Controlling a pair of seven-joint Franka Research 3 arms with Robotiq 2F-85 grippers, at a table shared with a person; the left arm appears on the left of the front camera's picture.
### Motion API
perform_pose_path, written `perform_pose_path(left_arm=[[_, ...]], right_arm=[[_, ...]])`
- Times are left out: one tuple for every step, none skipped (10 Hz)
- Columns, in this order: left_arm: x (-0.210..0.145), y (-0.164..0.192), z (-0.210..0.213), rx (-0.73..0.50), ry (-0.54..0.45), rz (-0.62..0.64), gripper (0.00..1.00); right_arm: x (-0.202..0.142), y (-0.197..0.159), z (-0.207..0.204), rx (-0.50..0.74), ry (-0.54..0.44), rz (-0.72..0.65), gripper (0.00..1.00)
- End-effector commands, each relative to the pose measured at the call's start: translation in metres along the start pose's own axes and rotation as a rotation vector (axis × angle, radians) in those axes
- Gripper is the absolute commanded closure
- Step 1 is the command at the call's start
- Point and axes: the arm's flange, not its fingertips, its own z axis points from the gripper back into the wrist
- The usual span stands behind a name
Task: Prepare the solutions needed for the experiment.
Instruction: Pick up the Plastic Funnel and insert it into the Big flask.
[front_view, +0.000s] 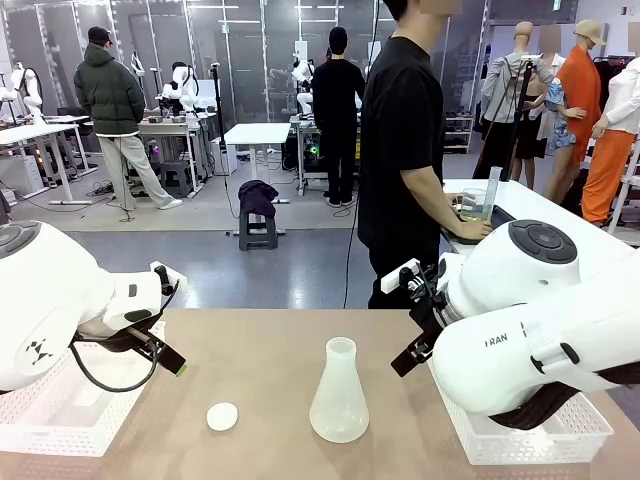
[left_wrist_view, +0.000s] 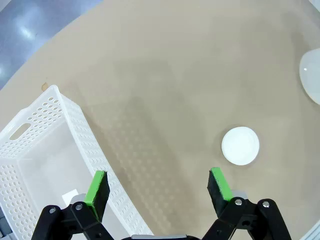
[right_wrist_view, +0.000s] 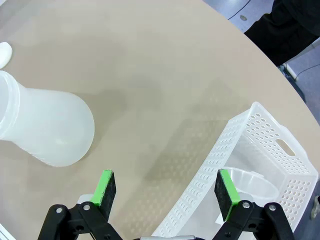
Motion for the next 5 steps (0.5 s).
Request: perform_pose_path(left_arm=[[0.0000, 0.0000, 0.0000, 0.000, 0.000, 0.000, 0.00], [0.0000, 0.0000, 0.0000, 0.000, 0.000, 0.000, 0.00], [0.0000, 0.0000, 0.0000, 0.000, 0.000, 0.000, 0.00], [0.0000, 0.0000, 0.0000, 0.000, 0.000, 0.000, 0.00], [0.0000, 0.0000, 0.0000, 0.000, 0.000, 0.000, 0.00]], right_arm=[[0.0000, -0.0001, 0.0000, 0.000, 0.000, -0.002, 0.00], [0.0000, -0.0001, 0.0000, 0.000, 0.000, -0.002, 0.00], [0.0000, -0.0001, 0.0000, 0.000, 0.000, -0.002, 0.00], [0.0000, -0.0001, 0.0000, 0.000, 0.000, -0.002, 0.00], [0.0000, -0.0001, 0.0000, 0.000, 0.000, -0.002, 0.00]])
